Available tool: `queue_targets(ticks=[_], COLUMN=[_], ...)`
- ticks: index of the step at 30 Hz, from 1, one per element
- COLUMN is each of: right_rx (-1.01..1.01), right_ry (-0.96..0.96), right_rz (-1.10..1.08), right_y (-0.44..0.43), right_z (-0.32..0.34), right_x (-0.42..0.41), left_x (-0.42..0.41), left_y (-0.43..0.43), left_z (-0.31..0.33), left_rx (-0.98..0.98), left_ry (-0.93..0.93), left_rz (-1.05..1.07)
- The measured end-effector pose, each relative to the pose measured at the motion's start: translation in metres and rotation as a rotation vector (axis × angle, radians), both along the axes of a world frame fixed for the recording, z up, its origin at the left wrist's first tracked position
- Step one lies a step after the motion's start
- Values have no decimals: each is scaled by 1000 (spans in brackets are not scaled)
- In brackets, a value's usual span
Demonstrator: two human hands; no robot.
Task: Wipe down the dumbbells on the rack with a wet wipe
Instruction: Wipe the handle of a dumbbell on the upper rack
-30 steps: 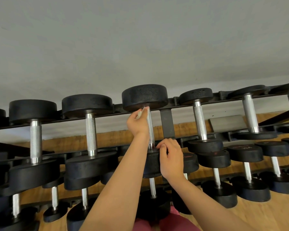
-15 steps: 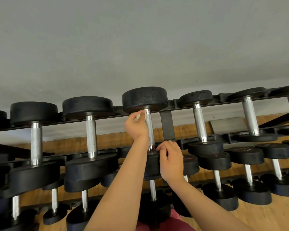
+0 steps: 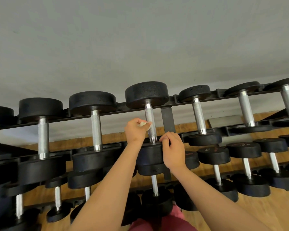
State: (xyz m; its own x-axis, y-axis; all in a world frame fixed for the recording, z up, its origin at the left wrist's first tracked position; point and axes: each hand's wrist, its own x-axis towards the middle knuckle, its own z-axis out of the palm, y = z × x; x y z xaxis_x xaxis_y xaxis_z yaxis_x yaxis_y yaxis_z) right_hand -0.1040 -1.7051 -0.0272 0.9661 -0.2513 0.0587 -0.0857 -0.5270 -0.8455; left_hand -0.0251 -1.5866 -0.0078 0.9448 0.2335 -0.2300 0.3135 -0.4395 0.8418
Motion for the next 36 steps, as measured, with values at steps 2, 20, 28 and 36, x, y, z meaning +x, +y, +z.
queue_targets(ticks=[2,20,28,36], right_rx=[-16,315,798,896], right_ry=[6,-36,148,284], right_rz=[-7,-344,30,-35], right_y=[0,-21,-39,-135], right_z=[3,39,64,42], right_x=[0,-55,-61,-53], left_x=[-10,-64,-101,-108], left_y=[6,25,-47,-138], left_z=[-4,41,63,31], left_rx=[57,-240,-303,-74], left_ry=[30,38,-186,-104], left_rz=[-87,-221,-385,-540])
